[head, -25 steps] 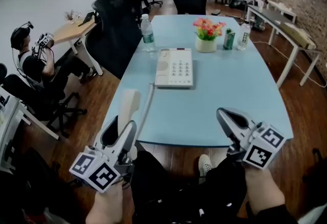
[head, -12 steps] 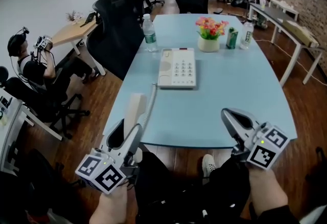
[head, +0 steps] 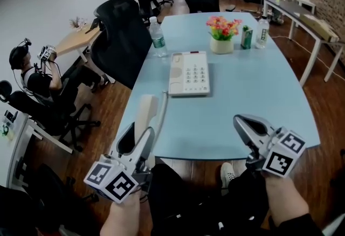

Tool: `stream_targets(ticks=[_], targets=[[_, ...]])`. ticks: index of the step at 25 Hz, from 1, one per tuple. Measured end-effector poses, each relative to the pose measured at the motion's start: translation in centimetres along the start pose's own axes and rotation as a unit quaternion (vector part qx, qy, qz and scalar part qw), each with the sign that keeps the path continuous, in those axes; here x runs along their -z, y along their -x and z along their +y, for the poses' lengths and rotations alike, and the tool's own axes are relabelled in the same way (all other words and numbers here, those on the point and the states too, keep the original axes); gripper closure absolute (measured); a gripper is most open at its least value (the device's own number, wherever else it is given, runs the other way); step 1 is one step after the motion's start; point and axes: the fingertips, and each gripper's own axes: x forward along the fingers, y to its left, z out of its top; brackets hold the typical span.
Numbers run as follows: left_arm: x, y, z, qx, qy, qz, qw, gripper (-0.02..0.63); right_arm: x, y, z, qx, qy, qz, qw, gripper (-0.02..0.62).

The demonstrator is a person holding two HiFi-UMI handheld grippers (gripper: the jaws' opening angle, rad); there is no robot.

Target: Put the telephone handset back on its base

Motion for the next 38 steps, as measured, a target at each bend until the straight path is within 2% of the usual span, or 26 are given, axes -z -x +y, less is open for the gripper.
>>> stream_targets(ticks=[6,9,12,17,22,26,31,38], targets=[[-1.2,-4.1,0.2,0.014,-0.003,0.000,0.9999,0.387,-2.6,-1.4,-0.3,-0.006,0.022,-0.022,0.999,0.580],[-2.1,-6.4,0.9,0.007,-0.012,0.000,0.9999,0.387,-4.7,-2.5,-0.7,-0.011,0.040,-0.040,0.998,0.580],[-3.0,-9.0,2.6,-0.018,-0.027,0.007,0.9995,0.387,-6.3,-4.1,-1.8,-0.008,0.058,-0.051,0.997,0.580],[-3.3,-13.7,6.0,-0.066,-0.033,0.041,0.9964,0.387,-6.2,-7.7,-4.5,0.000,0.066,-0.032,0.997,0.580],[-3.5,-18.3,7.2,-0.097,-0.055,0.054,0.9923,0.387,-9.4,-11.1,-5.6,-0.010,0.098,-0.037,0.994,0.580],[-2.3,-21.7,8.2,-0.115,-0.055,0.073,0.9891,0.387,-11.0,-13.1,-6.6,-0.013,0.113,-0.042,0.993,0.580],[-0.8,-25.6,9.8,-0.140,-0.053,0.098,0.9839,0.387,-10.0,-13.9,-8.1,-0.008,0.113,-0.042,0.993,0.580],[0.2,-29.3,10.8,-0.160,-0.085,0.122,0.9758,0.387,-7.4,-14.5,-8.7,-0.012,0.110,-0.014,0.994,0.580]])
